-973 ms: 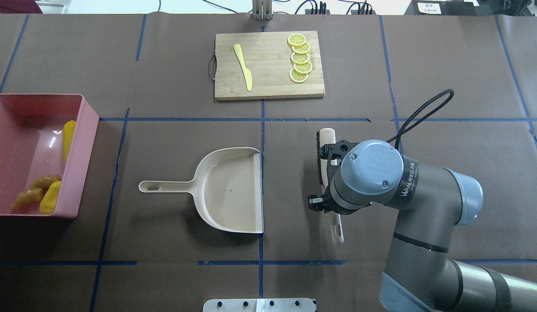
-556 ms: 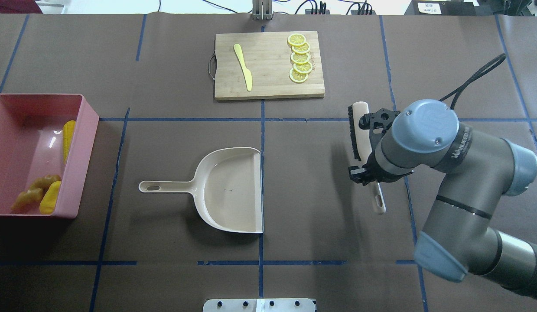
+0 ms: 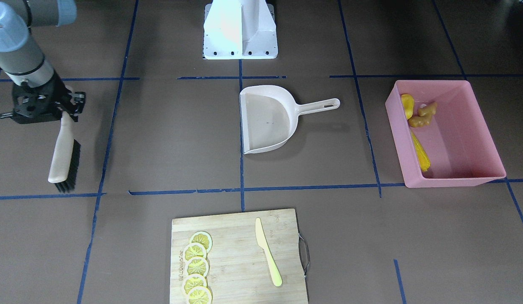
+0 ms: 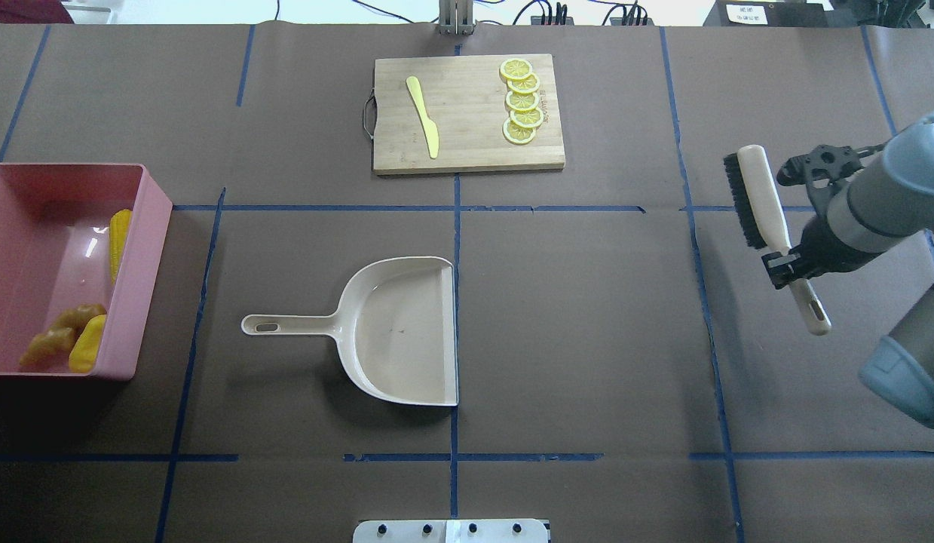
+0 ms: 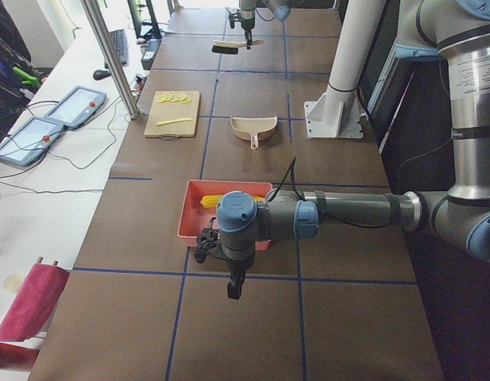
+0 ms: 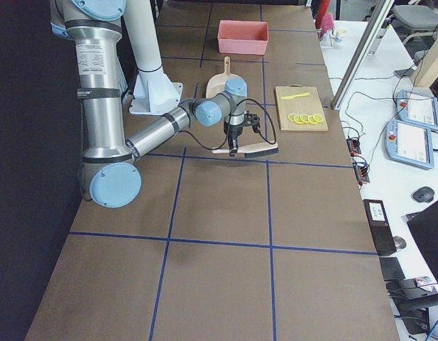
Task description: Sweep and dump trash into bin
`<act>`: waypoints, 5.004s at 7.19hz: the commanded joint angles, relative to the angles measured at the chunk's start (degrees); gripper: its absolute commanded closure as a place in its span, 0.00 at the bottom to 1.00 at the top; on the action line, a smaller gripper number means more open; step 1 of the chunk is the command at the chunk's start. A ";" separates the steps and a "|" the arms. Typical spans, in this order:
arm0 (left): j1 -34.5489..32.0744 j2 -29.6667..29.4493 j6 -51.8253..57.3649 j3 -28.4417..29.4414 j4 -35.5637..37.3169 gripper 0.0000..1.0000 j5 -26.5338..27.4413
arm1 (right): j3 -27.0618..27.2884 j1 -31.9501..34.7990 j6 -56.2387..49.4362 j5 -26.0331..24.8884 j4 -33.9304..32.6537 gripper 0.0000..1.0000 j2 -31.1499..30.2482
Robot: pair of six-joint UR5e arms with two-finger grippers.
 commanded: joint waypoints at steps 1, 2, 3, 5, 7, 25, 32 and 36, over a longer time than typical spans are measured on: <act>0.00 0.00 0.08 -0.02 -0.04 0.00 0.00 | -2.83 4.45 -3.54 4.48 11.55 1.00 -12.10; 0.00 0.09 0.08 -0.02 -0.04 0.00 0.00 | -3.11 4.37 -3.02 4.50 12.27 0.99 -14.58; 0.00 0.09 0.08 -0.02 -0.13 0.00 0.00 | -5.11 4.19 -2.75 4.50 12.54 0.97 -14.86; 0.00 0.00 0.25 -0.11 -0.13 0.00 0.00 | -6.44 3.41 -2.40 4.50 12.63 0.97 -14.96; 0.00 -0.09 0.25 -0.19 -0.13 0.00 0.00 | -6.98 0.52 -2.40 4.67 12.63 0.91 -14.96; 0.09 -0.26 0.34 0.07 -0.13 0.00 -3.51 | -6.01 37.24 -38.79 10.91 -4.51 0.00 -15.57; 0.09 -0.26 0.25 0.51 -0.13 0.00 -3.25 | -5.92 37.24 -38.87 11.00 -4.51 0.00 -15.40; 0.09 -0.26 0.25 0.68 -0.13 0.00 -3.34 | -5.84 37.24 -38.87 11.00 -4.51 0.00 -15.40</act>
